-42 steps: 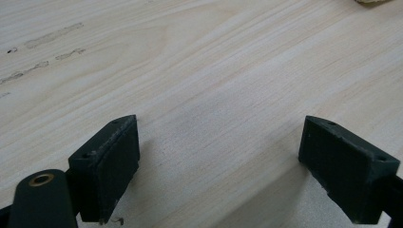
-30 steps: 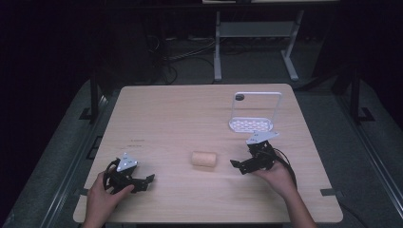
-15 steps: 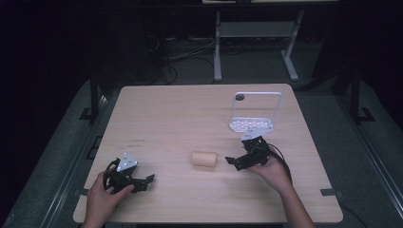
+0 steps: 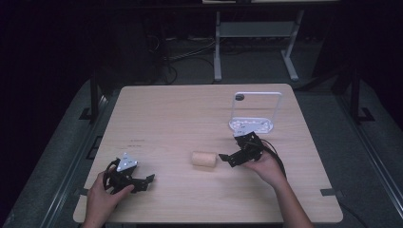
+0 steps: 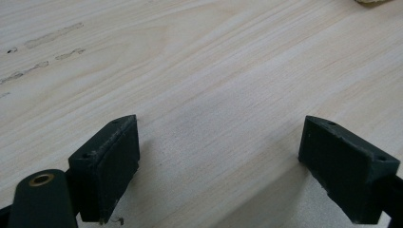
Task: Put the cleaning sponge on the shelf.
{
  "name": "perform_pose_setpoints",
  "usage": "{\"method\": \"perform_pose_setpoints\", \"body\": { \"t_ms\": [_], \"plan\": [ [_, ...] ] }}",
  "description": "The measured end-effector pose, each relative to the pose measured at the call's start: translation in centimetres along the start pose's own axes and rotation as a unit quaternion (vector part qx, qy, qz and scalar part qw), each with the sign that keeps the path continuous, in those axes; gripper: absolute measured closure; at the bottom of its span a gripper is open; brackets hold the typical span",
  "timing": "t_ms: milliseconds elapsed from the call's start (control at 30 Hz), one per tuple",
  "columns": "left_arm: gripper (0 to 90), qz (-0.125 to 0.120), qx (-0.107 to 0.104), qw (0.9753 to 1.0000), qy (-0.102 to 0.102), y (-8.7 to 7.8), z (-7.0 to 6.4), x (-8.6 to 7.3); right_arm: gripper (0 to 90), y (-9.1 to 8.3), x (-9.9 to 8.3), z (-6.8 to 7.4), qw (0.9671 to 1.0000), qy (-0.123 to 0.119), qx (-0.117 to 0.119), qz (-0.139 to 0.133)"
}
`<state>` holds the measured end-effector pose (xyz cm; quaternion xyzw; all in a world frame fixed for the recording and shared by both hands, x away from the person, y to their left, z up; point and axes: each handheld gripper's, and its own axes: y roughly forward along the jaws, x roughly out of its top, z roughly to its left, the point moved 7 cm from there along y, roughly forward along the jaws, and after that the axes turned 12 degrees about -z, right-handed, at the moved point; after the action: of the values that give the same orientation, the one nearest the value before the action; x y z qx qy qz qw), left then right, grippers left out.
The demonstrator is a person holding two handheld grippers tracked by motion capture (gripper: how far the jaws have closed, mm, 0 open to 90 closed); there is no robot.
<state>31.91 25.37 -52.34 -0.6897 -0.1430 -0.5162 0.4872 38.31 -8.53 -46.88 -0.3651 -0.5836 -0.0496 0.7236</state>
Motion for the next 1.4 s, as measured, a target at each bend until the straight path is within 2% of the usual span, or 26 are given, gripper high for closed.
{"method": "perform_pose_setpoints", "body": {
  "t_ms": [167, 500, 1033, 1300, 1400],
  "plan": [
    [13.0, -0.001, 0.000, 1.0000, 0.000, 0.0, 0.0, 0.0, 2.9, 0.5, 0.5, 0.2, 0.9999, 0.000, 0.009, -0.004],
    [13.0, 0.000, 0.000, 1.0000, 0.000, 0.0, 0.0, 0.0, 2.9, 1.8, 1.0, 1.2, 0.9990, -0.015, 0.041, 0.006],
    [13.0, 0.001, 0.000, 1.0000, -0.001, 0.0, 0.0, 0.0, 2.9, 3.9, 0.9, 2.5, 0.9953, -0.031, 0.089, 0.021],
    [13.0, 0.001, 0.000, 1.0000, -0.001, 0.0, 0.0, 0.0, 2.9, 4.8, 1.1, 3.0, 0.9926, -0.051, 0.106, 0.031],
    [13.0, 0.001, 0.000, 1.0000, -0.001, 0.0, 0.0, 0.0, 3.0, 5.2, 1.2, 3.3, 0.9912, -0.043, 0.120, 0.035]
  ]
}}
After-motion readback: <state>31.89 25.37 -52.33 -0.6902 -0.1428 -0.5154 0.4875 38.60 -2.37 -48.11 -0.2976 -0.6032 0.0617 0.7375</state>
